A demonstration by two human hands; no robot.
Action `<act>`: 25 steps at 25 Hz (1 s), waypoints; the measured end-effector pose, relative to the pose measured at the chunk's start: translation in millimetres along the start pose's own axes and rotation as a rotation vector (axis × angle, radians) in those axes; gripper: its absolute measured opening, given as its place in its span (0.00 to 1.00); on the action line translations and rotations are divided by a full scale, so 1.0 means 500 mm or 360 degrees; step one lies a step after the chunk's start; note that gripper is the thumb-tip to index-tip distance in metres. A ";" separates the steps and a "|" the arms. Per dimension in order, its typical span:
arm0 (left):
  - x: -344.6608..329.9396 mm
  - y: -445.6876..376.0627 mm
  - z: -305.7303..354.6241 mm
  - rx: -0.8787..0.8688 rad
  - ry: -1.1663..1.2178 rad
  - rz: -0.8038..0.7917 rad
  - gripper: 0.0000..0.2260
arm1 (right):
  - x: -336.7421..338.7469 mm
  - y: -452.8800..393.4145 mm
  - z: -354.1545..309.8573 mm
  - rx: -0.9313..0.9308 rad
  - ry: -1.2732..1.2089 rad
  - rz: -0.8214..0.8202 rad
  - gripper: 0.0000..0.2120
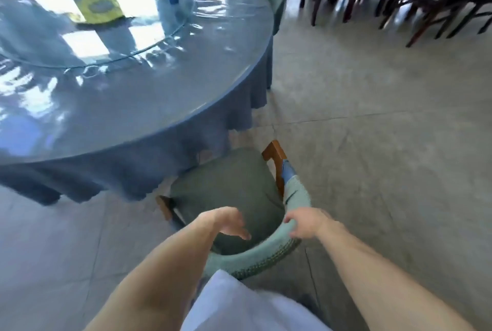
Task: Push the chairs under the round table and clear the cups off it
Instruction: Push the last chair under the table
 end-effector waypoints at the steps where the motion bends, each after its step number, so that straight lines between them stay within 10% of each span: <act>1: -0.027 0.014 0.013 0.0036 0.0055 -0.0020 0.27 | -0.011 -0.001 0.003 0.0093 0.0076 -0.0035 0.24; 13: -0.186 0.127 0.067 0.0521 0.0508 0.0602 0.33 | -0.083 0.005 -0.016 0.0666 0.0505 0.0164 0.22; 25: -0.166 0.065 0.070 0.0460 0.0171 0.0519 0.22 | -0.083 -0.064 -0.053 0.0919 0.0731 -0.0033 0.24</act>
Point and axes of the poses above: each hand's wrist, its own y-axis away from the middle knuckle, its own x-axis out of the back of the hand, z = x × y, the point moved 8 cm from there along -y, towards the middle knuckle, and after that the axes turned 8 degrees about z, right-handed, at the moved point
